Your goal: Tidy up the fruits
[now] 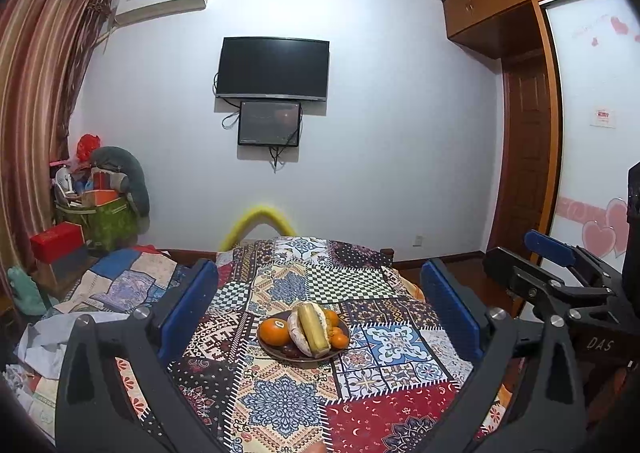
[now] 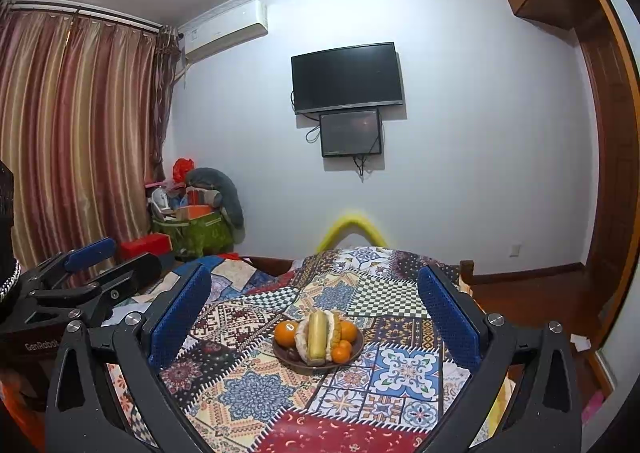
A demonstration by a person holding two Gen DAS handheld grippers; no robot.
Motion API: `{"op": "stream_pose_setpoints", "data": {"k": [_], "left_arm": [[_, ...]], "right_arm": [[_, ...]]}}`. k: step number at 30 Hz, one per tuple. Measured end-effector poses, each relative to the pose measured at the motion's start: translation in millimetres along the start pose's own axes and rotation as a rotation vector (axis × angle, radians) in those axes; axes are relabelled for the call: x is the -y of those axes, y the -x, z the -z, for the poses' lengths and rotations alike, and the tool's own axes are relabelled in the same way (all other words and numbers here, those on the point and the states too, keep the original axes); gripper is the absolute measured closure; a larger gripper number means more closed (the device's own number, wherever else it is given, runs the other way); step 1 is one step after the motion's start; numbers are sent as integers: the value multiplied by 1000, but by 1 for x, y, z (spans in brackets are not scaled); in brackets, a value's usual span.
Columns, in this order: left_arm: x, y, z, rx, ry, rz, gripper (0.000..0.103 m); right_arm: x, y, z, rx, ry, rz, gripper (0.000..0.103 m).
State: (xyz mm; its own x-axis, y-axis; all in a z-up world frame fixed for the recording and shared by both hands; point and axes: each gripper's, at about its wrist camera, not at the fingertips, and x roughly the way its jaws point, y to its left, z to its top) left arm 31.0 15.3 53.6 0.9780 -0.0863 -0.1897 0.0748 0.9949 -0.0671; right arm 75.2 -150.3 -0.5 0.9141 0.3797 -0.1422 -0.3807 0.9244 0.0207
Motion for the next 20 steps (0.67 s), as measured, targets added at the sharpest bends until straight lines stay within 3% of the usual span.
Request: {"op": "stream_pose_setpoints", "data": {"k": [20], "left_arm": [[-1, -5, 1, -14, 4, 11, 0]], "right_arm": [[4, 1, -1, -2, -12, 7, 0]]}}
